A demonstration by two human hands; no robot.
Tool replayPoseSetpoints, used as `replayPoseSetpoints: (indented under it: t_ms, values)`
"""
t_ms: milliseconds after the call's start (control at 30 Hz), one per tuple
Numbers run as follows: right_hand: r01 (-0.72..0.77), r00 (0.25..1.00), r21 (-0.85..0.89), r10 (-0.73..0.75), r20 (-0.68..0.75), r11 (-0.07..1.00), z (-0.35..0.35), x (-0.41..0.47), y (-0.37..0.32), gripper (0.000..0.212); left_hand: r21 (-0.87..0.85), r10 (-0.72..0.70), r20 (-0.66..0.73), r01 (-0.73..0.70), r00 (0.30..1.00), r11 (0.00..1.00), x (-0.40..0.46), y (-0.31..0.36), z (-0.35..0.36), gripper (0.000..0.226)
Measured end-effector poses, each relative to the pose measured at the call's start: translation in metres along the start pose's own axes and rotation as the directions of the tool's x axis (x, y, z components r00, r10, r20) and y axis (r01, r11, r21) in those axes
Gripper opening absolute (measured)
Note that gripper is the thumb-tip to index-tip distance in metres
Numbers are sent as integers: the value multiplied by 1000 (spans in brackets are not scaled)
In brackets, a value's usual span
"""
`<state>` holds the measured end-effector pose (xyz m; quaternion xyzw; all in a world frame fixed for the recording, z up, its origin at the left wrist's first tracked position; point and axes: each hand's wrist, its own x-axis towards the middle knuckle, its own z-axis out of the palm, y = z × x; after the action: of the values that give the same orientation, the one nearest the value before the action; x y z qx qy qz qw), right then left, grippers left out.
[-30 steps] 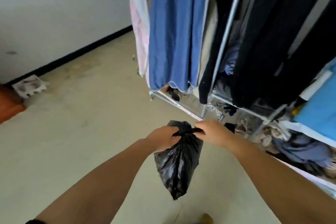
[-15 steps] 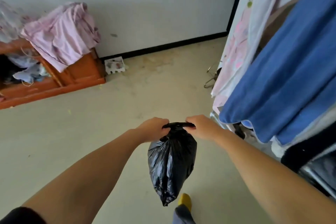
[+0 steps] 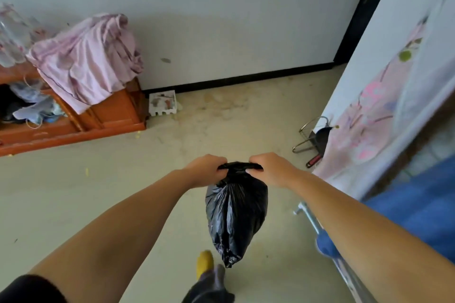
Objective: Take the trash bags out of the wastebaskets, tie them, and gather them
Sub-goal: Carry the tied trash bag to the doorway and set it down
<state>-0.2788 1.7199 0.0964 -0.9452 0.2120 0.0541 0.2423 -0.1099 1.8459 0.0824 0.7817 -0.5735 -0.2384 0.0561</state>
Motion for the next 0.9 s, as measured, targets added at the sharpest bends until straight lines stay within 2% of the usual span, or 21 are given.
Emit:
replayPoseSetpoints:
  t_ms: [233,433,700,900]
  values:
    - [-74,993,-39,70,-91,997,-65,147,72,37,79,132,15,-132,991,988,165,-41,-81,21]
    - [-159,981,3,159,-112,987,-120,252,130,24,127,231,75,-239,970,963,301,-65,-147,18]
    - [-166,974,10,166,-156,986,-206,400,244,32,214,273,56,-278,960,936,505,-77,-221,18]
    - [-189,975,-18,186,-126,982,-284,495,355,41,146,261,84,-271,962,951,674,-60,-266,19]
